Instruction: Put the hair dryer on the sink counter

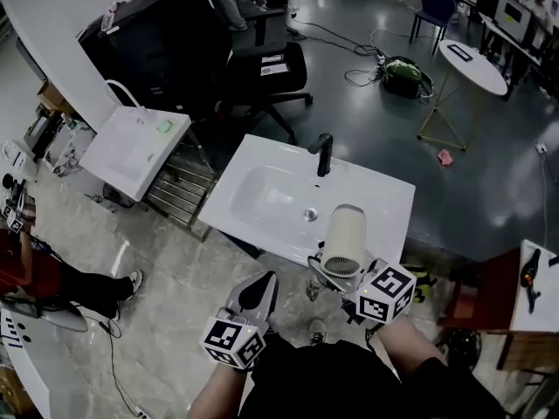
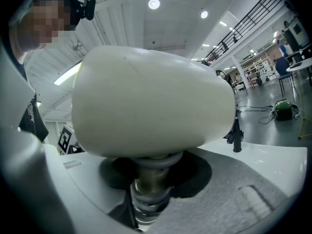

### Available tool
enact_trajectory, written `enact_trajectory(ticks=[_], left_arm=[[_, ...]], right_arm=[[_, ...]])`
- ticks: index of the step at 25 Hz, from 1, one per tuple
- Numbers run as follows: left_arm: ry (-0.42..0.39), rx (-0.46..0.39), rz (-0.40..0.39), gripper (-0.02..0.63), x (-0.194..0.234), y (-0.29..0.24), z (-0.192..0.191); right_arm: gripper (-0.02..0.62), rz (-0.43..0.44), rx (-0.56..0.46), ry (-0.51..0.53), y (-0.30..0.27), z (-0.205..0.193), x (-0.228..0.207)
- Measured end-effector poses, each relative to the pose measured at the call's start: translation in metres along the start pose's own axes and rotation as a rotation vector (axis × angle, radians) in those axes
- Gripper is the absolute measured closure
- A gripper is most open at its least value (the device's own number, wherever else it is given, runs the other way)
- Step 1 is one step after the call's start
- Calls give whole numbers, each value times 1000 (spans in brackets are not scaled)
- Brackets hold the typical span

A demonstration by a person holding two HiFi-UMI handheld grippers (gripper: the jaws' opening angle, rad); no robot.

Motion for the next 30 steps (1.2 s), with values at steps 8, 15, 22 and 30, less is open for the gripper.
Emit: enact_trajectory(ticks=[8, 15, 22, 30], left_arm=[[-31, 22, -103, 603, 44, -22, 16], [-59, 79, -222, 603, 120, -36, 49], [-70, 109, -313, 603, 175, -53, 71], [-84, 141, -393, 603, 232, -66, 85]], right_arm=[[436, -91, -15, 14, -34, 9, -6], [436, -220, -39, -12, -96, 28, -11], [436, -300, -43, -4, -148, 49, -14], [436, -375, -39, 16, -204, 61, -19]])
Point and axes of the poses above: the fingertips, and each gripper's own axes: y backward along the fingers, x to its left, z out of its top, the point moved 9 cm from there along y, backward along the fingers, and after that the axes turned 3 degrees about x, right-handed, at the moved point
